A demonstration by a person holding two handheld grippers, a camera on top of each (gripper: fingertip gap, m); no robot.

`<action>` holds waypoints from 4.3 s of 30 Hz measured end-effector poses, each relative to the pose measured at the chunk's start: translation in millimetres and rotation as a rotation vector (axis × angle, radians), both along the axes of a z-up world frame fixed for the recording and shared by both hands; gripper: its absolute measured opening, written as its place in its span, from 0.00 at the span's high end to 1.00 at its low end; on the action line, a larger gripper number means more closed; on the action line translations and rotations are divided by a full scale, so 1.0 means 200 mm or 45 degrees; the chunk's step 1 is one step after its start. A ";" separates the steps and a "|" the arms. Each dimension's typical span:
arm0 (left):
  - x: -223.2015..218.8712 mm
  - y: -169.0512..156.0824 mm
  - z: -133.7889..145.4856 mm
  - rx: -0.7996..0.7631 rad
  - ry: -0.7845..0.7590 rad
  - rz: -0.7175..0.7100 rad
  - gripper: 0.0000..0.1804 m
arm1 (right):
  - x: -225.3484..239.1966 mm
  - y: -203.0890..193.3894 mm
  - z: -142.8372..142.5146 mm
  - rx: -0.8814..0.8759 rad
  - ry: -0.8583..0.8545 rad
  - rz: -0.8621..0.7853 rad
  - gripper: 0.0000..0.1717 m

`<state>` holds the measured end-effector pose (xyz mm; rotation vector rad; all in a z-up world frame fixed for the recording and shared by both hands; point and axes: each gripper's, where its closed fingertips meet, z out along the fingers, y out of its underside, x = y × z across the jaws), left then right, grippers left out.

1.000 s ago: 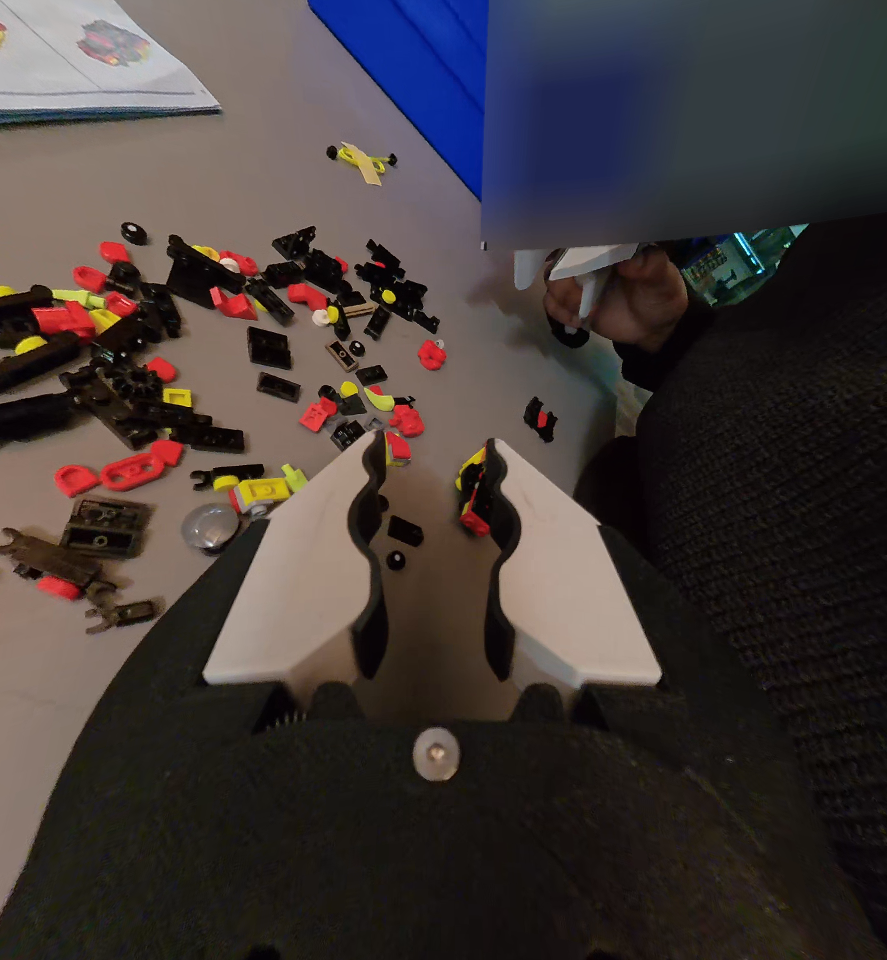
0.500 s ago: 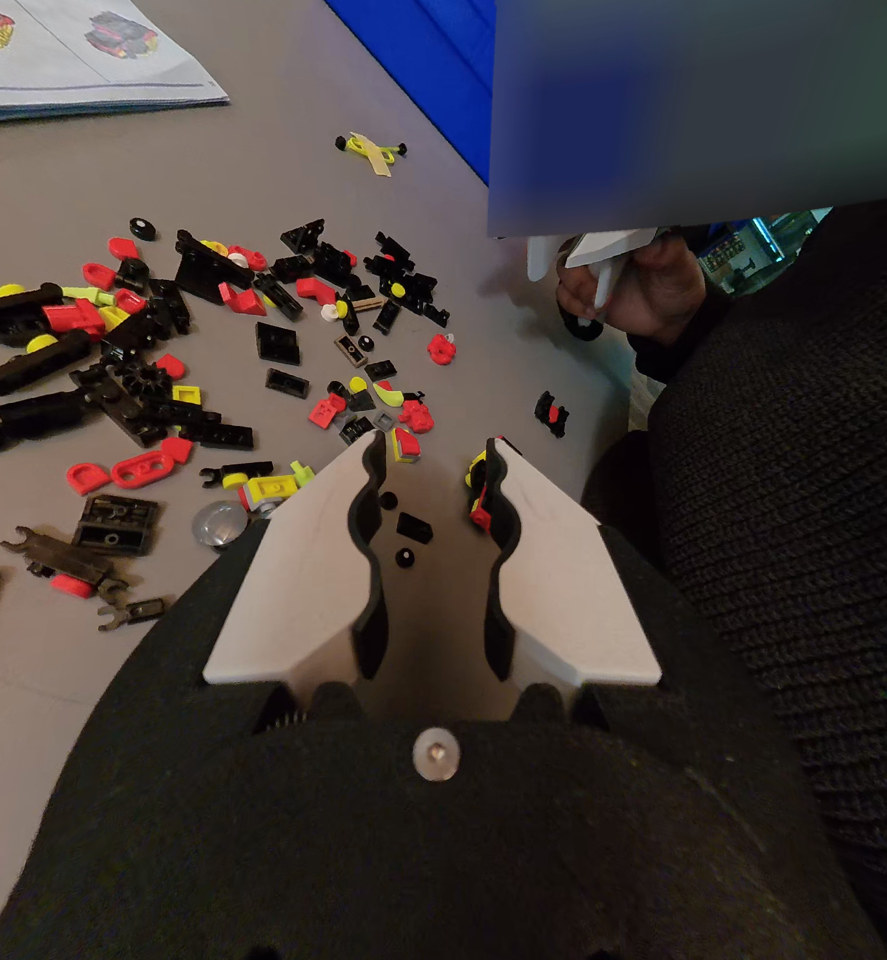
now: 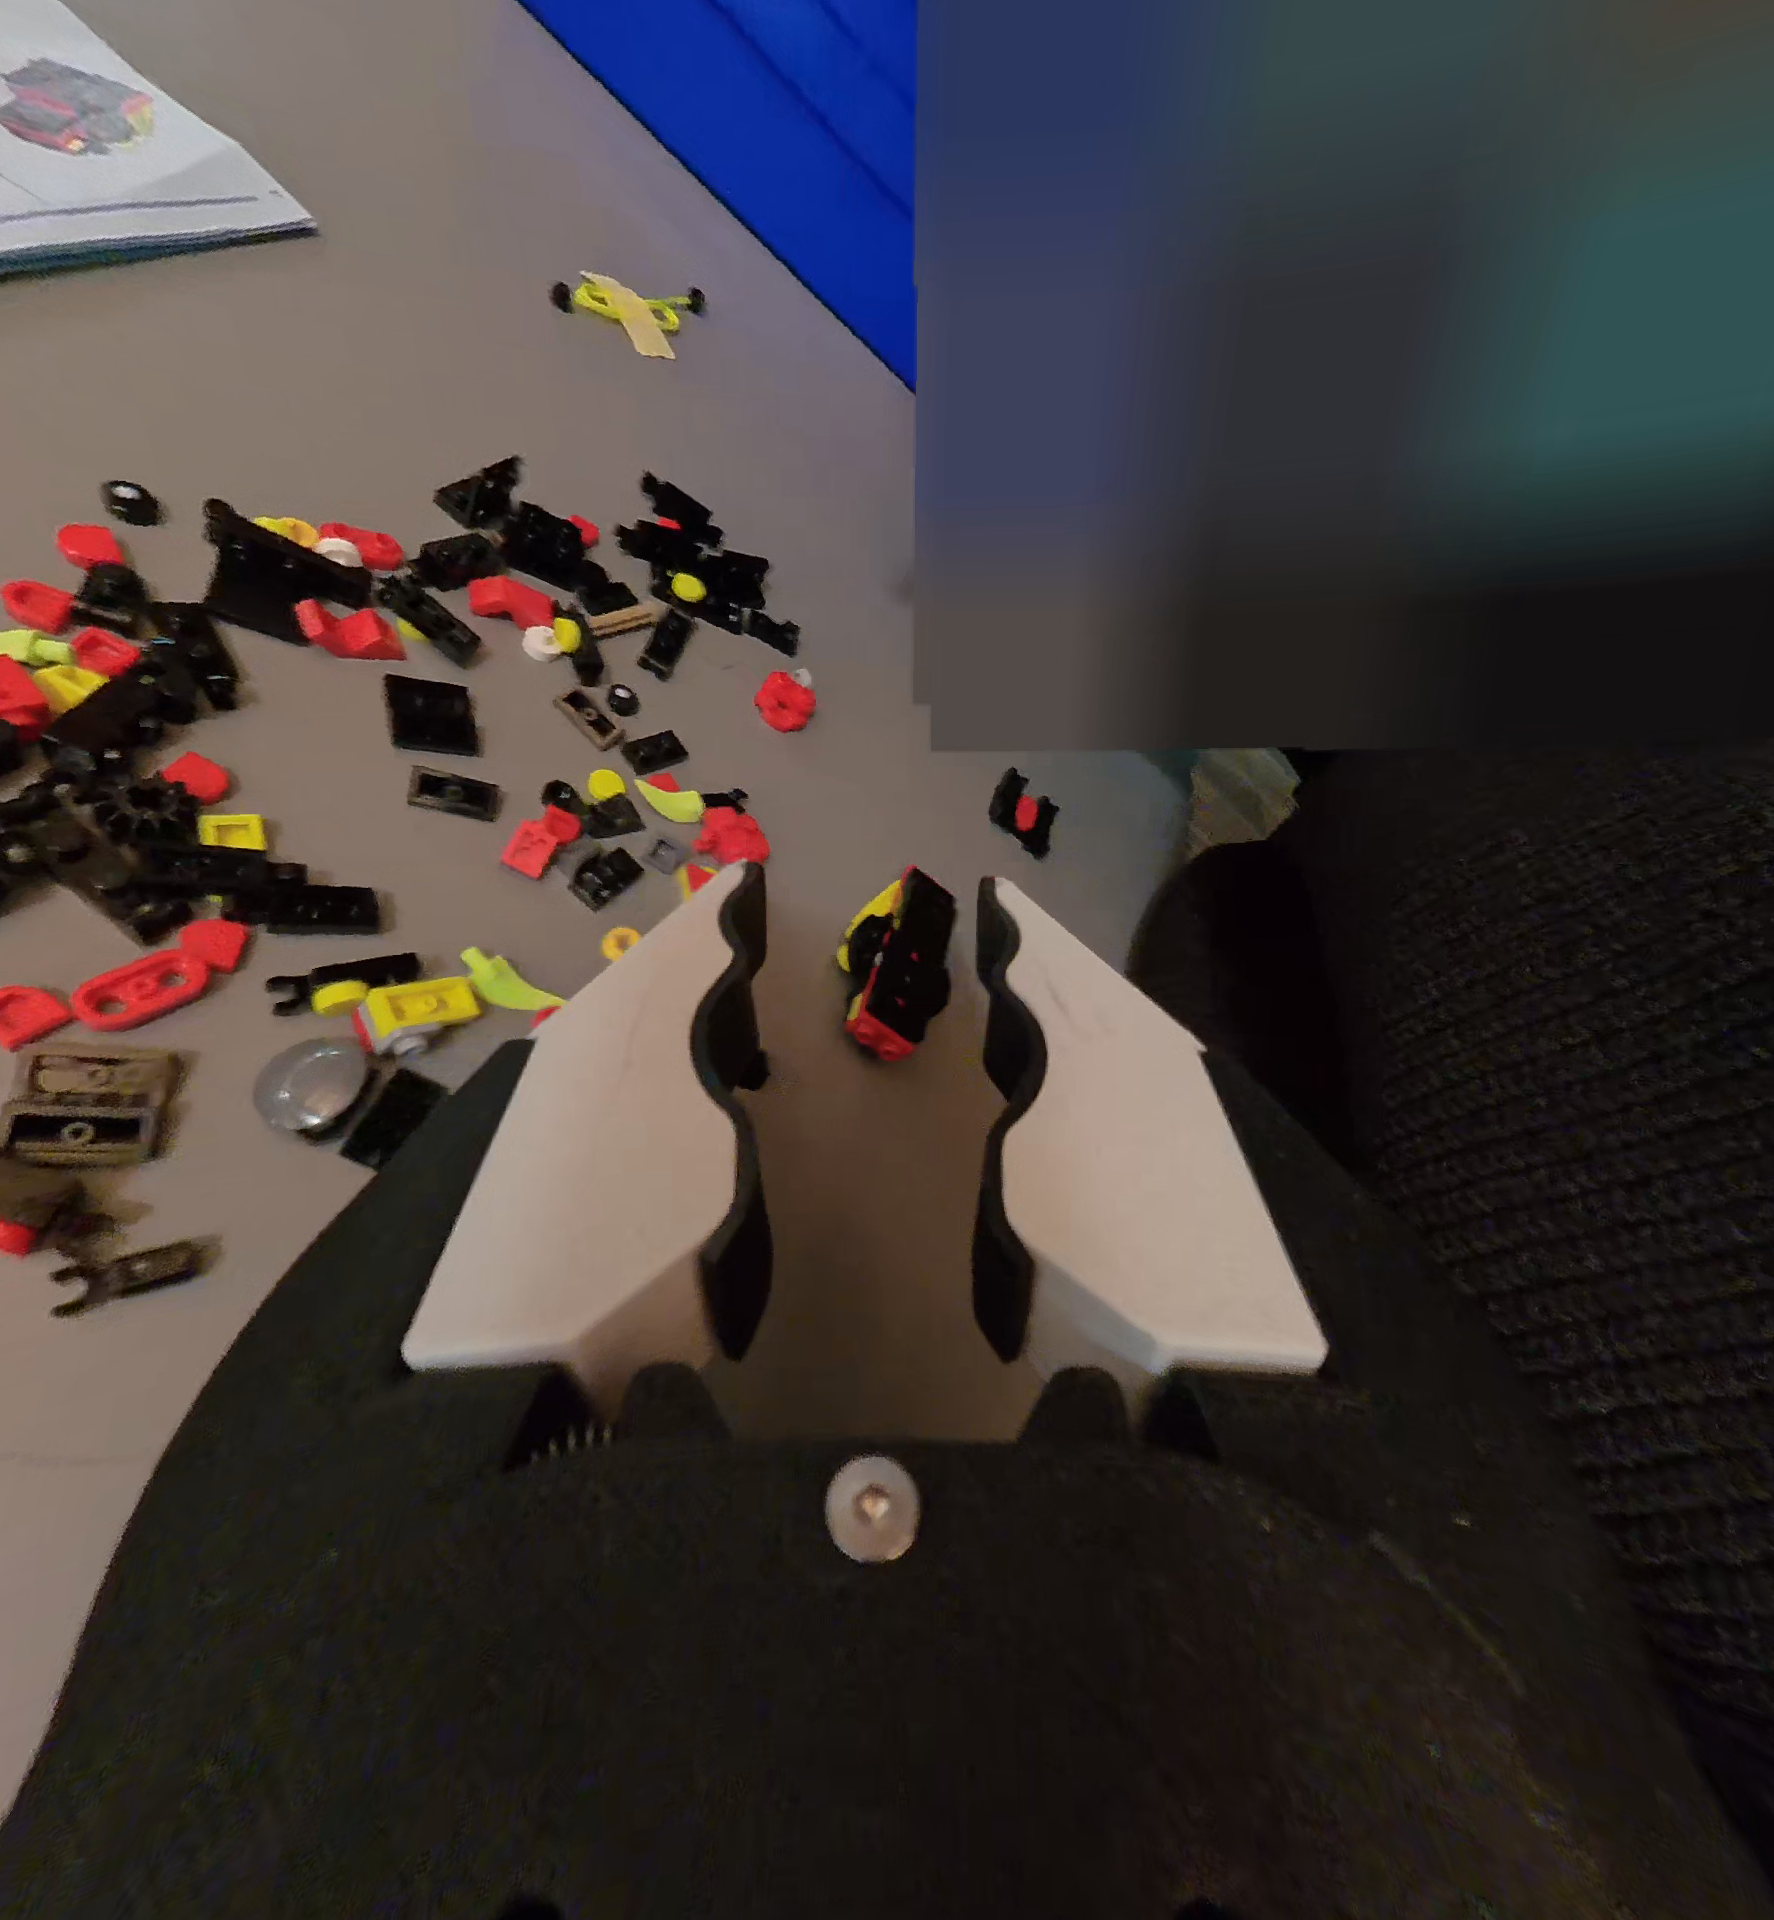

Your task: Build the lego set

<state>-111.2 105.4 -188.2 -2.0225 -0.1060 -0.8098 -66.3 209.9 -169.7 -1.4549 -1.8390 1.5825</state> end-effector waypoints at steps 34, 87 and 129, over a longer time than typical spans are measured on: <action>0.25 -0.09 -0.12 -0.143 0.329 -0.260 0.79 | 0.33 -0.23 -0.34 0.590 -0.264 0.554 0.87; 0.31 -0.02 0.08 0.107 0.218 -0.231 0.80 | 0.16 -0.41 0.15 -0.399 -0.045 0.428 0.87; 0.37 -0.02 0.09 0.077 0.075 -0.274 0.86 | 0.08 -0.46 -0.01 0.067 -0.012 0.307 0.87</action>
